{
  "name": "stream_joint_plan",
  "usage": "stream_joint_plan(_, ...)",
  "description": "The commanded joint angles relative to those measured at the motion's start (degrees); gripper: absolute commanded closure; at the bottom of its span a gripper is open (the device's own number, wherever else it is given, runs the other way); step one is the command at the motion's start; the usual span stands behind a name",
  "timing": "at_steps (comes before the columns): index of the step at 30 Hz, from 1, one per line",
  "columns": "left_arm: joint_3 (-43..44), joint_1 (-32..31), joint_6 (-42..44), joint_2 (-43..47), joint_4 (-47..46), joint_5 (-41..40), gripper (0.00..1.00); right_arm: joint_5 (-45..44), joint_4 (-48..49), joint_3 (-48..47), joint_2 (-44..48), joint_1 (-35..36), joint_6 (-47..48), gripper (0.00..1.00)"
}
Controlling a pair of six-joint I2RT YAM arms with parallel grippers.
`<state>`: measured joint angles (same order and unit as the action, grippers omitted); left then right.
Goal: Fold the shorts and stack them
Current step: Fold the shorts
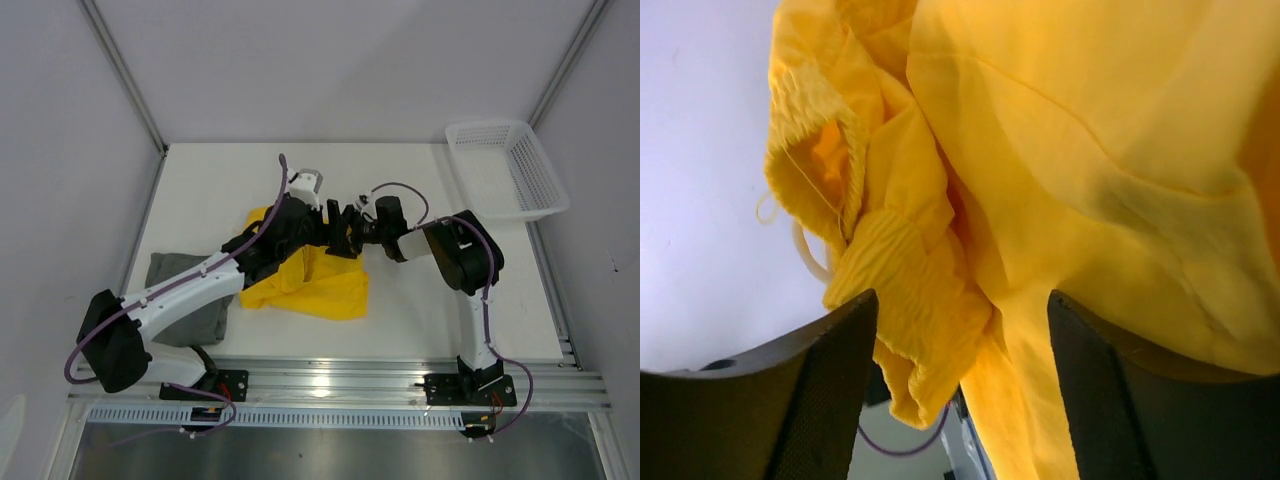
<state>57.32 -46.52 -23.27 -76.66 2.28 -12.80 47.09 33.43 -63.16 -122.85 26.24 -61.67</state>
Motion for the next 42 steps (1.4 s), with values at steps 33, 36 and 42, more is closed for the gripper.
stream_joint_plan(33, -6.25, 12.51, -6.79, 5.39, 9.93, 0.85, 0.21, -12.72, -7.76, 12.0, 17.63, 6.01, 5.69, 0.01)
stream_joint_plan(36, -6.17, 14.52, -7.23, 4.16, 9.93, 1.72, 0.2, -15.01, -8.29, 13.58, 19.13, 8.38, 3.58, 0.01)
stream_joint_plan(42, -3.71, 18.39, -7.41, 2.4, 10.19, 4.71, 0.2, -18.53, -8.3, 14.29, 18.52, 12.16, 1.12, 0.01)
